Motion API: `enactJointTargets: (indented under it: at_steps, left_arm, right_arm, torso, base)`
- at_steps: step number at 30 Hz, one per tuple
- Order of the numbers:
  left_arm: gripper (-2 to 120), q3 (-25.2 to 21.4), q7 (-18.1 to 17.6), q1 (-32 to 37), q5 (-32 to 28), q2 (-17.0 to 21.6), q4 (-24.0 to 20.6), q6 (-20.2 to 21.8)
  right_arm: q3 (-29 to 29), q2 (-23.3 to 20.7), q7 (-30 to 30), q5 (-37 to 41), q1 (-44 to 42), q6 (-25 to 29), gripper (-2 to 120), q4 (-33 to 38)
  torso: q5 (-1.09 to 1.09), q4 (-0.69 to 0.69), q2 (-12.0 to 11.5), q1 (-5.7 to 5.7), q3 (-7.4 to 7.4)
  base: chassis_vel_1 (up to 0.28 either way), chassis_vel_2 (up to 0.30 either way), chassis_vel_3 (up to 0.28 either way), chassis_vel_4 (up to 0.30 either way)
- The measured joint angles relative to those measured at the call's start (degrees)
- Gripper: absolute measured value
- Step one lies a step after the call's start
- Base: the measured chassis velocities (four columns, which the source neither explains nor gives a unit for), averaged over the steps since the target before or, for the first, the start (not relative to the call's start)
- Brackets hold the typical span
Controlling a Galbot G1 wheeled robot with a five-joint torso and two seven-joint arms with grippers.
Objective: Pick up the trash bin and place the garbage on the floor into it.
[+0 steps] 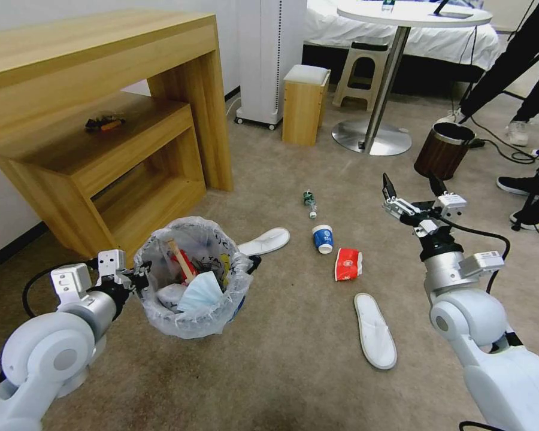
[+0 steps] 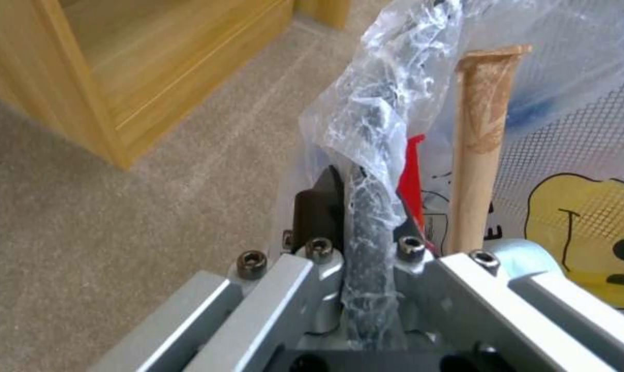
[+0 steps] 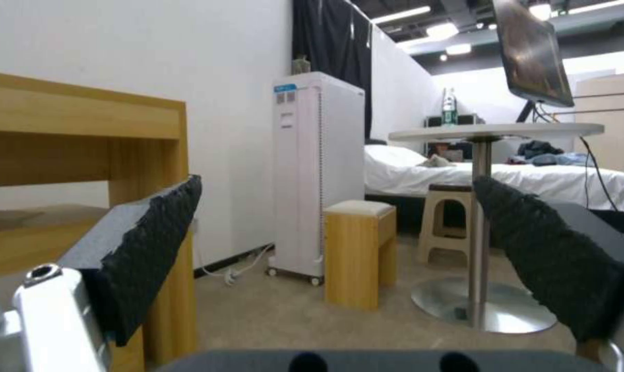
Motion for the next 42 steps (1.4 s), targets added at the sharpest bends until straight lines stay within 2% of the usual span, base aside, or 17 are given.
enactJointTargets:
  at_steps: [7,20,42]
  left_arm:
    - [0,-0.3,0.0,0.3,0.0,-0.1,0.3,0.2]
    - [0,0.0,0.2,0.0,0.1,-0.2,0.7,0.3]
    - [0,0.0,0.8,0.6,1.6,0.0,-0.1,-0.5]
  right_arm:
    - [-0.4,0.0,0.0,0.2,0.7,-0.1,100,-0.2]
    - [-0.4,0.2,-0.1,0.2,0.6,-0.1,100,-0.4]
    - [0.0,0.8,0.1,1.1,0.7,-1.1,100,0.2]
  torso:
    - [0.00,0.01,-0.1,-0.01,-0.11]
    - [0.00,0.00,-2.3,-0.21,-2.06]
    - [0.00,0.00,-2.3,-0.39,-2.01]
  base:
    - [0.000,0.000,0.000,0.000]
    - [0.000,0.000,0.000,0.000]
    - [0.000,0.000,0.000,0.000]
